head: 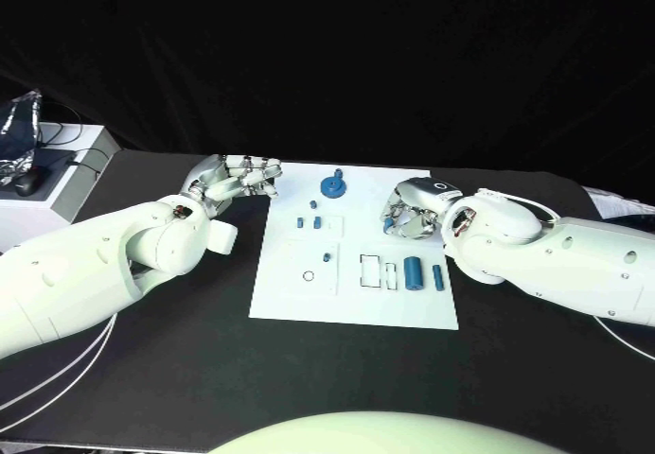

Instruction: Assemble the parts on the task board

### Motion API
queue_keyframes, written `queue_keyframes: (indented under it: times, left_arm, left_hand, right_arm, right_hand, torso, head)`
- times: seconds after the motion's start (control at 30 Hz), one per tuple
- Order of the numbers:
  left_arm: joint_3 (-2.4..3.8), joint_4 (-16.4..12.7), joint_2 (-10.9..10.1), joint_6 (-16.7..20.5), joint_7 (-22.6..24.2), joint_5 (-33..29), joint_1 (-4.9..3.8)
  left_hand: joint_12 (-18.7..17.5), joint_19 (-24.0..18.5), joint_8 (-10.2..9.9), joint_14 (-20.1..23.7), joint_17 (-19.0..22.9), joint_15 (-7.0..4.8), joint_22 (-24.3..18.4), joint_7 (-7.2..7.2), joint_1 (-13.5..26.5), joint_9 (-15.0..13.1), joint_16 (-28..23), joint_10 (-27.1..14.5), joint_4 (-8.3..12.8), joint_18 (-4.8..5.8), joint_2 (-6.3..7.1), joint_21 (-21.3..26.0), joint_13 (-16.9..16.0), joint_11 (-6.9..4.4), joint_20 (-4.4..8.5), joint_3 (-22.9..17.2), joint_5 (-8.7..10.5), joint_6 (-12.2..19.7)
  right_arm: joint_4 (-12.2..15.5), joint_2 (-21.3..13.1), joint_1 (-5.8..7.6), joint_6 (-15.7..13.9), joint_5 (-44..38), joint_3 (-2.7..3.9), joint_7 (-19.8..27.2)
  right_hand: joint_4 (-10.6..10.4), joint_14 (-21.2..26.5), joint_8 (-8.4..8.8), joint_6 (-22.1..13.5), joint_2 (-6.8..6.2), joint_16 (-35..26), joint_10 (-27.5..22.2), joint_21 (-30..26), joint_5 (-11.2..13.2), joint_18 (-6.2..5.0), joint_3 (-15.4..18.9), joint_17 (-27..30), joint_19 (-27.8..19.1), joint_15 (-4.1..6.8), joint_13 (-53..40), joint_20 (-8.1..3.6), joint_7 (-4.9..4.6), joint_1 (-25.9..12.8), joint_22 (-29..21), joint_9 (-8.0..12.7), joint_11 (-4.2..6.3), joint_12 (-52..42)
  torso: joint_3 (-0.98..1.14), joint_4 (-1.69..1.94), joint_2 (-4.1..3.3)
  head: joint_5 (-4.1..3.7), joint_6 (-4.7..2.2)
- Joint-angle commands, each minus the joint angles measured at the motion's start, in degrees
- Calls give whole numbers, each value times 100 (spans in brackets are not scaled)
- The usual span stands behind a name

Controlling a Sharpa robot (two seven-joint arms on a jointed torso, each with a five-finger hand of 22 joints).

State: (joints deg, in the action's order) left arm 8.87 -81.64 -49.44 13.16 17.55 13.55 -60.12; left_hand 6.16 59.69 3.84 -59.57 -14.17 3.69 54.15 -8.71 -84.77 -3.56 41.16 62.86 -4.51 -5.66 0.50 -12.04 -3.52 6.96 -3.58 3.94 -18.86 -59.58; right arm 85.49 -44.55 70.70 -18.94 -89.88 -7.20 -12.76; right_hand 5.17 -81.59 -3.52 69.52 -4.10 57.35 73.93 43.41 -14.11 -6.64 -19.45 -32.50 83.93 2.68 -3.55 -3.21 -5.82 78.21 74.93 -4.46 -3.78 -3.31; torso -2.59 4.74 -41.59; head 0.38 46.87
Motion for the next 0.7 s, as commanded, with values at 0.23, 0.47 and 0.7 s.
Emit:
queue_keyframes:
  times: [0.23, 0.47, 0.7]
  left_arm:
    - [5, 28, 27, -109, 3, -17, 8]
    - [4, 46, 21, -125, -20, -24, 15]
    - [4, 65, 14, -170, -70, -68, 21]
  left_hand:
    - [17, 11, -5, 28, 9, -20, 18, 17, -1, -6, 26, -27, -8, 37, -63, 41, -4, -2, -20, -2, 14, -42]
    - [14, 13, -6, 29, 11, -21, 25, 14, -12, -6, 29, -30, -3, 35, -61, 41, -4, -1, -18, -4, 14, -46]
    - [5, 13, -7, 31, 16, -17, 33, 15, -15, -6, 31, -52, 3, 36, -55, 46, -4, 5, -19, 2, 15, -45]
  right_arm:
    - [19, -11, 6, -267, 464, 11, -65]
    - [163, -149, 19, -100, 925, 21, -173]
    - [423, -339, 169, 160, 1411, 51, -292]
  right_hand:
    - [248, 6, -28, 171, 159, 39, 384, 138, -124, 8, -134, -26, 209, 81, -21, -106, 21, -11, 561, -48, 238, -25]
    - [370, 2, -26, 187, 181, 33, 402, 198, -133, 14, -182, -38, 182, 84, -21, -115, 24, -98, 559, -64, 242, -24]
    - [401, 0, -26, 192, 192, 30, 402, 210, -131, 14, -185, -40, 175, 86, -20, -116, 26, -114, 558, -68, 243, -23]
  torso:
    - [-3, 2, 8]
    - [-2, 3, 8]
    - [-7, -9, 11]
  head:
    - [1, 19]
    - [15, 26]
    - [24, 7]
